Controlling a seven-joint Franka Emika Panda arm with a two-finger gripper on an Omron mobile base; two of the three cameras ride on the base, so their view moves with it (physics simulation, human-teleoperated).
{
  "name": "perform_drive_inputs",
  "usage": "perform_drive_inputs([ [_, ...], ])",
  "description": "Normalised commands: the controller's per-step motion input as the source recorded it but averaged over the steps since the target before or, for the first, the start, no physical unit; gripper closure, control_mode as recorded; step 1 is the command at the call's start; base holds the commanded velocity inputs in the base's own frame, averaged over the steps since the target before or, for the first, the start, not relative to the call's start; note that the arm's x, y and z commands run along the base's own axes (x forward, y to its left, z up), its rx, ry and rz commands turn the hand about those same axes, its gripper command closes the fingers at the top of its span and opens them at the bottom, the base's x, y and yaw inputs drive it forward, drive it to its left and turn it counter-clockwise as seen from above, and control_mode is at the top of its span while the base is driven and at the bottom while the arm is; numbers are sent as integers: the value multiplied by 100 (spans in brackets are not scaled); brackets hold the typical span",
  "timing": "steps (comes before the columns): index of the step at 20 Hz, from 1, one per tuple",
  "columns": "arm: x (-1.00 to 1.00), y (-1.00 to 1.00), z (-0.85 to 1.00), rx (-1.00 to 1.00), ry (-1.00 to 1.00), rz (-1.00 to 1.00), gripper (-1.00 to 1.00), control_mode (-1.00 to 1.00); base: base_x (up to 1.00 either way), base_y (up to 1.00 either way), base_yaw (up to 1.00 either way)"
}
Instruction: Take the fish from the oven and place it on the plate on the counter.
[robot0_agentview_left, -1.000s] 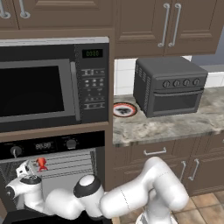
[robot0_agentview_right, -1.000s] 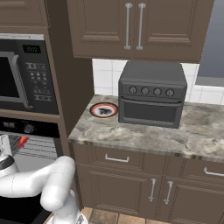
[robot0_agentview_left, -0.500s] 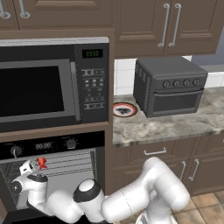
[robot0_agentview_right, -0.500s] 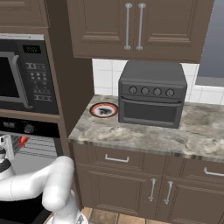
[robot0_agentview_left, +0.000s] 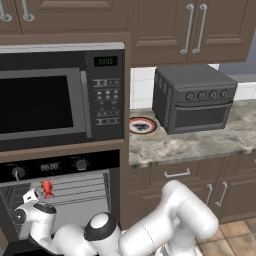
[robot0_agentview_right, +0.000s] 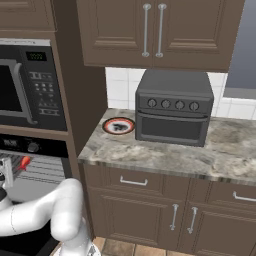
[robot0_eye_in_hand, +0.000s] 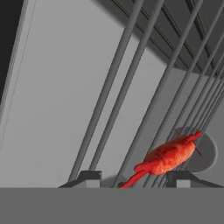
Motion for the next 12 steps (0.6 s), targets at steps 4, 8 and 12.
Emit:
perform_drive_inputs([
  [4,-90,0,-100,0,5,2,-100,-100,0,0,0],
  [8,-91,0,-100,0,7,3,-100,-100,0,0,0],
  [12,-98,0,-100,0,5,3,-100,-100,0,0,0],
])
